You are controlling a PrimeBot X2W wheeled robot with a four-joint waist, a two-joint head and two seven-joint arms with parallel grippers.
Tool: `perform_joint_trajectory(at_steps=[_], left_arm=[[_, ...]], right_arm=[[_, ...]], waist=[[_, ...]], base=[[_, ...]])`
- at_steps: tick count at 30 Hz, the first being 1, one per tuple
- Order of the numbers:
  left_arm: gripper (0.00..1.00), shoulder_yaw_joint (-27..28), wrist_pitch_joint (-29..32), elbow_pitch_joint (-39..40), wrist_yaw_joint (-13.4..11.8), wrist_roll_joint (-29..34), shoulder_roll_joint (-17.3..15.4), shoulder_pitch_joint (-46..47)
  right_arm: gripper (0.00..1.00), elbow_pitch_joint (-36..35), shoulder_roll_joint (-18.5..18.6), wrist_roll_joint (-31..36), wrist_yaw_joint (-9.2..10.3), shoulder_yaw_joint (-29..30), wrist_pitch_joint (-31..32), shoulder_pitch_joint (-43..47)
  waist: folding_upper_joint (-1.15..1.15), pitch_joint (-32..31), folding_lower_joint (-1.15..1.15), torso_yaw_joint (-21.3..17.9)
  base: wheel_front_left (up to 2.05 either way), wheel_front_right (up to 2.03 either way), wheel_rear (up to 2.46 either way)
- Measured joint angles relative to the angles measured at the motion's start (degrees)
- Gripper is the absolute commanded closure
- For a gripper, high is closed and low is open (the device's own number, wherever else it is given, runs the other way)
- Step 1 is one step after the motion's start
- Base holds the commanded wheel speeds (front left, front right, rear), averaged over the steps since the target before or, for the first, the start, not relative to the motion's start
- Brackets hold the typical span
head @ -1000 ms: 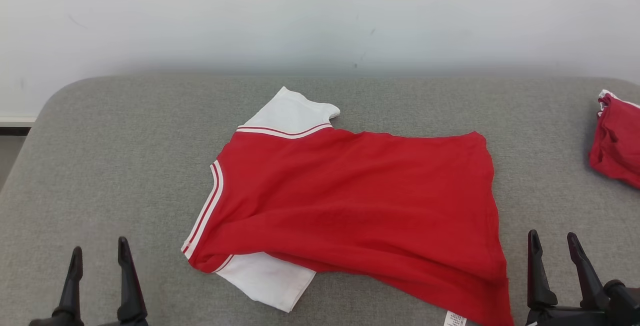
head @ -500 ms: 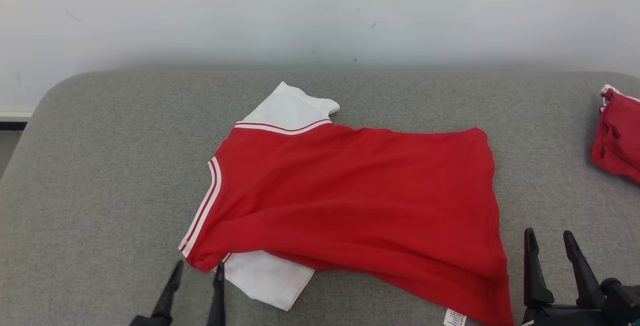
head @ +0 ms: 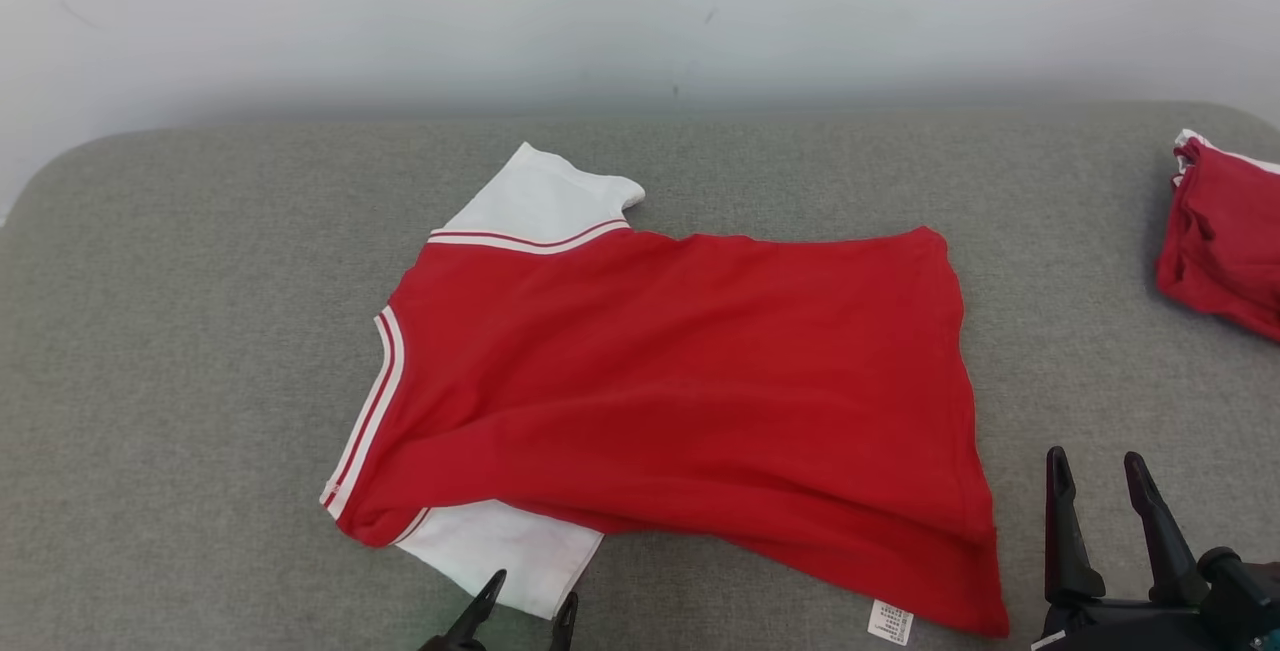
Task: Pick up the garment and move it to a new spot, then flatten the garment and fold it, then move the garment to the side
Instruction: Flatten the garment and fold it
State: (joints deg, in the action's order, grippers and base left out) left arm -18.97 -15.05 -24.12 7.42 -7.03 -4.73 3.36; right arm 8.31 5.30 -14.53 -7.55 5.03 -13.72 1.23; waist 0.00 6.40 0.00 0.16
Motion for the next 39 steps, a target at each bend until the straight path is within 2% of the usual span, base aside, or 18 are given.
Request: perform_joint_trajectory(at_steps=[8, 9, 10, 18, 21, 24, 25, 30, 34, 39], left_arm=[[0.00, -2.38, 0.22, -8.06, 0.09, 0.89, -0.31, 3.35], [0.42, -2.38, 0.19, -8.82, 0.09, 0.76, -0.22, 3.69], [1.00, -2.35, 0.19, -9.67, 0.09, 0.42, -0.15, 4.13], [1.00, -1.48, 0.15, -9.95, -0.42, -0.57, -0.27, 5.51], [1.00, -1.11, 0.01, -6.55, -0.69, -1.04, -1.02, 4.55], [1.00, -1.45, 0.14, -2.66, -0.87, -0.48, -3.26, 2.20], [1.00, -1.58, 1.32, 0.23, -0.89, -0.35, -4.69, 0.40], [1.00, -0.51, 5.20, 7.99, -2.00, -0.62, -7.83, -4.31], [1.00, 0.30, 7.58, 12.22, -2.88, -2.41, -8.71, -8.52], [1.00, 0.21, 10.09, 13.85, -3.53, -3.67, -8.84, -12.84]], right_arm=[[0.00, 0.51, 0.25, -0.03, 0.00, -0.12, -0.29, -0.37], [0.00, 0.57, 0.26, -0.03, 0.00, -0.09, -0.38, -0.37], [0.00, 0.60, 0.30, -0.03, 0.00, -0.04, -0.40, -0.36], [0.00, 0.65, 0.21, -0.01, 0.00, 0.87, -0.43, 0.47], [0.00, 1.04, 0.14, -0.07, 0.00, 0.93, -0.44, 1.33], [0.00, 1.32, 0.12, -0.35, 0.00, 0.91, -0.51, 1.74], [0.00, 1.33, 0.03, -0.46, 0.00, 0.90, -0.56, 1.81], [0.00, 0.94, -0.34, -0.47, 0.00, 0.97, -0.68, 2.47], [0.00, 0.75, -0.49, -0.45, 0.00, 1.10, -0.68, 2.58], [0.00, 0.69, -0.44, -0.44, 0.00, 1.30, -0.65, 2.58]], waist=[[0.00, 0.64, 0.00, -1.45], [0.00, 0.62, 0.00, -1.60], [0.00, 0.55, 0.00, -1.67], [0.00, -0.53, 0.00, -0.30], [0.00, -1.43, 0.00, 0.80], [0.00, -2.37, 0.00, 2.19], [0.00, -2.91, 0.00, 3.19], [0.00, -3.68, -0.01, 5.58], [0.00, -3.57, -0.01, 6.67], [0.00, -3.23, 0.00, 6.79]], base=[[0.00, 0.00, 0.00], [0.00, 0.00, 0.00], [0.00, 0.00, 0.00], [0.00, 0.00, 0.00], [0.00, 0.00, 0.00], [0.00, 0.00, 0.00], [0.00, 0.00, 0.00], [0.00, 0.00, 0.00], [0.00, 0.00, 0.00], [0.00, 0.00, 0.00]])
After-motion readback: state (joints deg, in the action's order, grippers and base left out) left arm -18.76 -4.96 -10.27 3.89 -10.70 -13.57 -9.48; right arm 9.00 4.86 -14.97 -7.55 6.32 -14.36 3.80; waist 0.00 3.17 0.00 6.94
